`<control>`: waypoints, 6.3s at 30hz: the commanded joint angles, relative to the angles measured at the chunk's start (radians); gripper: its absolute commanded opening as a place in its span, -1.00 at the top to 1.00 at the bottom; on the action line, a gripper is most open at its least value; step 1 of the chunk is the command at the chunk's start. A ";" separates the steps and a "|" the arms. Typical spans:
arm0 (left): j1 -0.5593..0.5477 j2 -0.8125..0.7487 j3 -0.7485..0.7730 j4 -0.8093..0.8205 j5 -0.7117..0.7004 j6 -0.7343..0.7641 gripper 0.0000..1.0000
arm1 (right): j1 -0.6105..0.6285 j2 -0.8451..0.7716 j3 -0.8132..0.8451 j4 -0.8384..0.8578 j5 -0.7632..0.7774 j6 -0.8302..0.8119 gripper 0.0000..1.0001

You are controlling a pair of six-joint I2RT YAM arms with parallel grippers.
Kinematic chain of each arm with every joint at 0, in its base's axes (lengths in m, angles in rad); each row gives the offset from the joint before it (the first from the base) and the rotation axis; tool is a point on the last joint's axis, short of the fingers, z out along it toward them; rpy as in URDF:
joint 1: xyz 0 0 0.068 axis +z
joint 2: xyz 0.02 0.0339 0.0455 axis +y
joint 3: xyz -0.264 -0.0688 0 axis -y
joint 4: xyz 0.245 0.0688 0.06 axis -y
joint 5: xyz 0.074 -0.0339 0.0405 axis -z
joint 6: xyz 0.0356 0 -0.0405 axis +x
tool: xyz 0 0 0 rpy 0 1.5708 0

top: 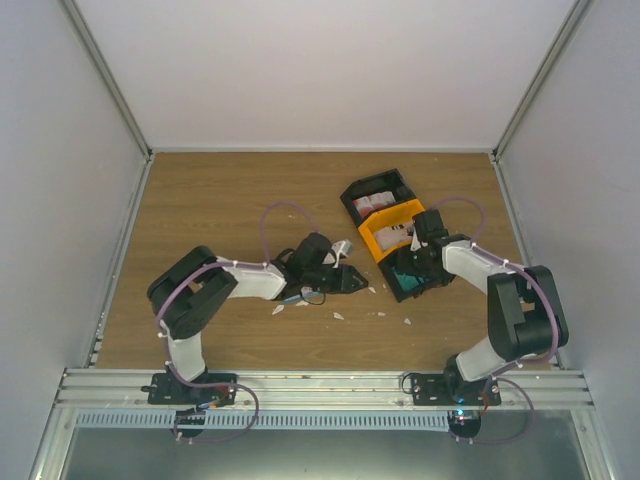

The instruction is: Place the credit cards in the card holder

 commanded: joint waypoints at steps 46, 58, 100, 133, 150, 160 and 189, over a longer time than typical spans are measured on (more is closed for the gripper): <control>-0.077 0.312 0.325 -0.053 0.046 -0.006 0.63 | -0.007 -0.115 -0.033 -0.005 -0.278 -0.044 0.44; -0.077 0.309 0.327 -0.062 0.041 0.000 0.63 | -0.006 -0.176 -0.081 -0.003 -0.354 -0.031 0.45; -0.077 0.286 0.325 -0.074 0.016 -0.001 0.62 | 0.133 -0.157 0.030 -0.128 -0.146 -0.060 0.28; -0.077 0.270 0.324 -0.081 0.008 0.010 0.63 | 0.133 -0.219 0.051 -0.138 -0.048 -0.036 0.99; -0.076 0.121 0.250 -0.085 -0.105 0.047 0.36 | 0.133 -0.342 0.146 -0.222 0.034 -0.066 0.99; -0.063 -0.129 0.101 -0.102 -0.262 0.096 0.06 | 0.133 -0.424 0.160 -0.136 -0.088 -0.075 0.99; 0.212 -0.822 -0.249 -0.175 0.146 0.147 -0.29 | 0.263 -0.372 -0.103 0.852 -0.991 0.298 0.99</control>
